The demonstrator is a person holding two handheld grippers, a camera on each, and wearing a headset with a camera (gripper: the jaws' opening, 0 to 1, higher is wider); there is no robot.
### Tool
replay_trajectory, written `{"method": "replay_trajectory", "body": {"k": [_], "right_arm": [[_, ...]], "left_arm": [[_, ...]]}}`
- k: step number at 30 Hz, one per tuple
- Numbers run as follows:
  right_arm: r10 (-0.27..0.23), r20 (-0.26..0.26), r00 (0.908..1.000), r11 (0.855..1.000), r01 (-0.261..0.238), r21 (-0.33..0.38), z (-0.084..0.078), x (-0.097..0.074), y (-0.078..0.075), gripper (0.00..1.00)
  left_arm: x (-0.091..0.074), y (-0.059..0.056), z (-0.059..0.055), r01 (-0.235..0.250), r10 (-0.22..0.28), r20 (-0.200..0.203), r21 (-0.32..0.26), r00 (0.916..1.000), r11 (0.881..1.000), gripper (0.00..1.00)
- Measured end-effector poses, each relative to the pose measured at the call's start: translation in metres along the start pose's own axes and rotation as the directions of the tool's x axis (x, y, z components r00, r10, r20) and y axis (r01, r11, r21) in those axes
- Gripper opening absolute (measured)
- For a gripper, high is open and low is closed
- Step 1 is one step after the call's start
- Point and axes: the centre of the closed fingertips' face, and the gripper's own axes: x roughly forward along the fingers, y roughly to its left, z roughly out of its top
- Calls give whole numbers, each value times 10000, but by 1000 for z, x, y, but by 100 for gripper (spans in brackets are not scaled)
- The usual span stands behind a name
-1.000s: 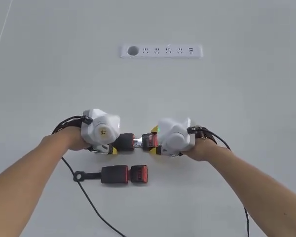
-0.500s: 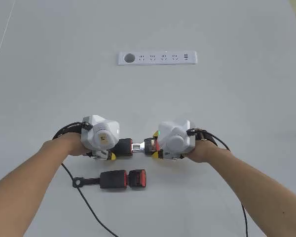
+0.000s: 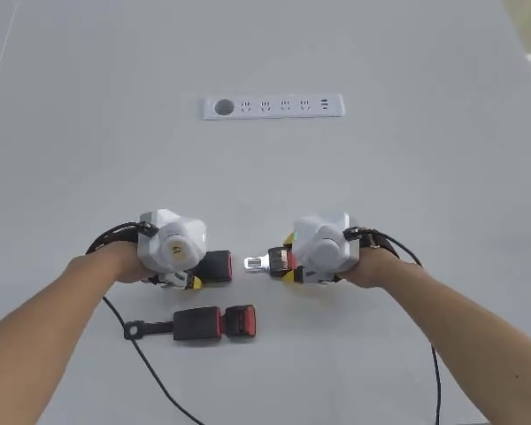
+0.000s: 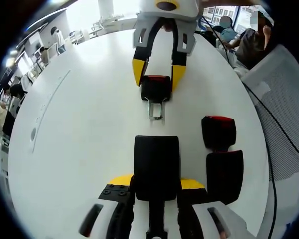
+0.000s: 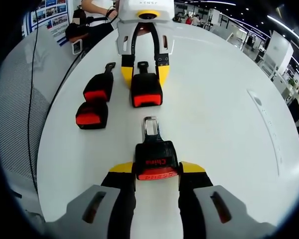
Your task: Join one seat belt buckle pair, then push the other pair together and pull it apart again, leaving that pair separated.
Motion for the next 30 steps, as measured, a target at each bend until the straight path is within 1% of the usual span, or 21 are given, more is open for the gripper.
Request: {"method": "replay_trajectory", "body": {"k": [12, 16, 19, 22, 28, 30], "right_arm": [[30, -225, 9997, 10000, -29, 49, -21, -11, -1, 31], [34, -280, 9996, 10000, -32, 74, -24, -14, -1, 31], [42, -317, 9995, 10000, -39, 83, -27, -14, -2, 31], [43, -353, 9994, 10000, -40, 70, -29, -15, 1, 31], [32, -419, 9991, 10000, -31, 21, -30, -16, 1, 32], [20, -452, 9990, 9999, -14, 135, -30, -16, 0, 32]], "left_arm": [[-1, 1, 2, -46, 46, 18, -109, 10000, 9999, 33], [-3, 0, 4, -73, 74, 67, -170, 9999, 9998, 34], [-2, 0, 4, -77, 78, 73, -155, 9999, 9998, 34], [1, 2, 0, -77, 78, 62, -128, 10000, 9999, 34], [-1, 1, 1, -84, 85, 26, -112, 10000, 9999, 34], [-1, 1, 1, -74, 74, -12, -83, 10000, 9999, 34]]}}
